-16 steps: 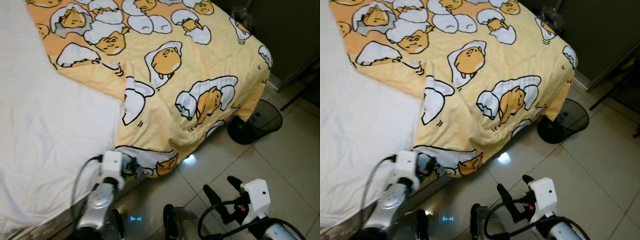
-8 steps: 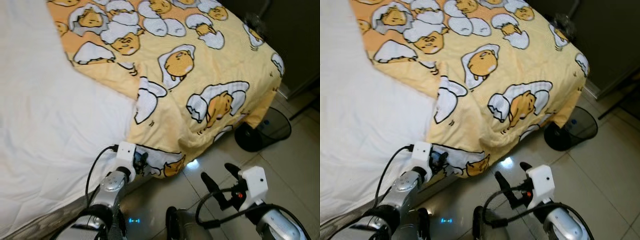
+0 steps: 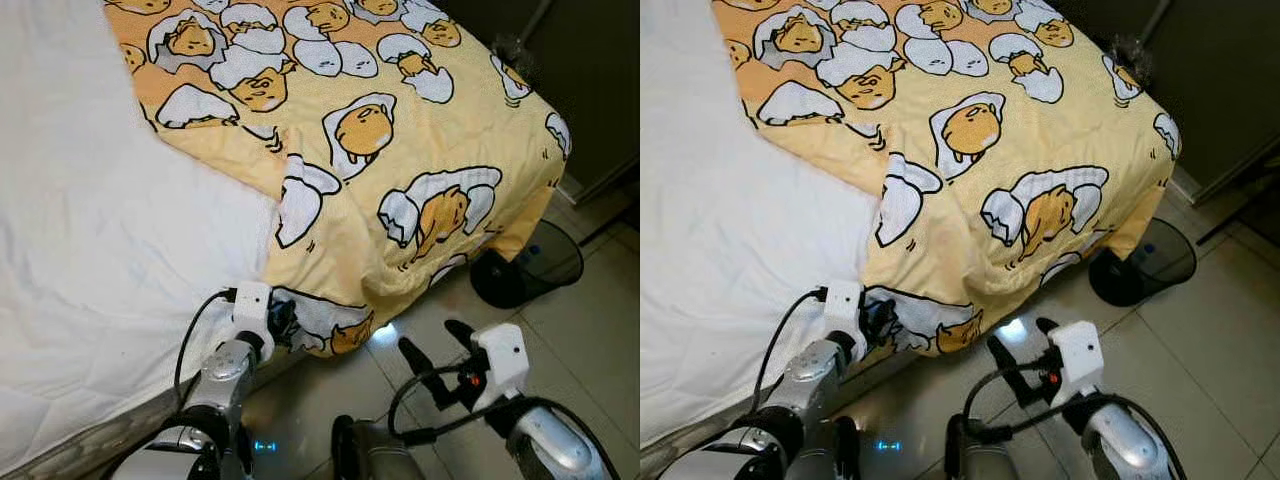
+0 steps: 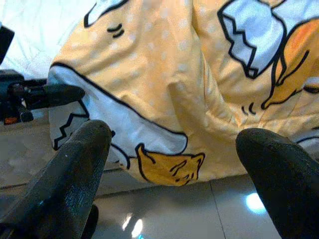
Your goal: Clean up the room
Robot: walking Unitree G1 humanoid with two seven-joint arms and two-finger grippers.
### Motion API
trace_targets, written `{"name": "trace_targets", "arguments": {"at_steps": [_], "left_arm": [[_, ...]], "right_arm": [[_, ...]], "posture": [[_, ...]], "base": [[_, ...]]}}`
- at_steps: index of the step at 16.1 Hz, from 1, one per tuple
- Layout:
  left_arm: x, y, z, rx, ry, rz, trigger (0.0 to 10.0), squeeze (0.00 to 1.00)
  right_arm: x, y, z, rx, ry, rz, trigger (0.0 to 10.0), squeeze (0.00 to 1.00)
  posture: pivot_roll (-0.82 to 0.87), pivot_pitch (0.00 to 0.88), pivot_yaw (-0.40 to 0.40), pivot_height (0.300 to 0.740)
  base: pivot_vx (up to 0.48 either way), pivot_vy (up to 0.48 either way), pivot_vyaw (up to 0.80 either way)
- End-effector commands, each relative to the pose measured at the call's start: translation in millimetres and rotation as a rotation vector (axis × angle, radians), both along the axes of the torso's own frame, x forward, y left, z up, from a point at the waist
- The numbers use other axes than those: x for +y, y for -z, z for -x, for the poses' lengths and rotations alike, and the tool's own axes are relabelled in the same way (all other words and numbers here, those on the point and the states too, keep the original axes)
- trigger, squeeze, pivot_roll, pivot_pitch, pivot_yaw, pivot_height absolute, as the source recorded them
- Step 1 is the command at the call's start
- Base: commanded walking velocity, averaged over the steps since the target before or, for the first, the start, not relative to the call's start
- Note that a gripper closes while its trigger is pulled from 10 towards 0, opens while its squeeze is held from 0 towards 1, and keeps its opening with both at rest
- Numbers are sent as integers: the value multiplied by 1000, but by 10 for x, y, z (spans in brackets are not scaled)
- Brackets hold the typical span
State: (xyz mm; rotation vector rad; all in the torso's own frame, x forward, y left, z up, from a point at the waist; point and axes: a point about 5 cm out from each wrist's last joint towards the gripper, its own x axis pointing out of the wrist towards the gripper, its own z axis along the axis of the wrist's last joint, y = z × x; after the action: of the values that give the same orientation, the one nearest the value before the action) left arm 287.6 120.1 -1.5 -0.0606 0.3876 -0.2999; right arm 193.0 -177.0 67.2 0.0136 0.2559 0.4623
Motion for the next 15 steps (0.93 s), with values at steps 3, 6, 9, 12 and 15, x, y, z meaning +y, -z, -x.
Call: {"name": "trace_targets", "arguments": {"at_steps": [3,6,9,12,15], "left_arm": [[-255,70,90,43,135,-4,0,0],[-227,60,86,34,167,-6,0,0],[-183,13,55,-3,194,3,0,0],[-161,-72,3,-61,225,15,0,0],[-133,-124,17,-118,328,14,0,0]], "right_arm": [[-67,-8,-54,4,9,5,10000,0],[1,45,-23,22,-12,-6,10000,0],[-41,23,-47,15,3,-1,10000,0],[-62,23,-41,17,8,2,10000,0],[-67,35,-63,18,5,6,10000,0]], "posture": [[-249,135,-126,731],[-239,141,-118,731],[-237,138,-123,731],[-237,134,-128,731],[-222,135,-130,731]], "base": [[0,0,0],[0,0,0],[0,0,0],[0,0,0],[0,0,0]]}}
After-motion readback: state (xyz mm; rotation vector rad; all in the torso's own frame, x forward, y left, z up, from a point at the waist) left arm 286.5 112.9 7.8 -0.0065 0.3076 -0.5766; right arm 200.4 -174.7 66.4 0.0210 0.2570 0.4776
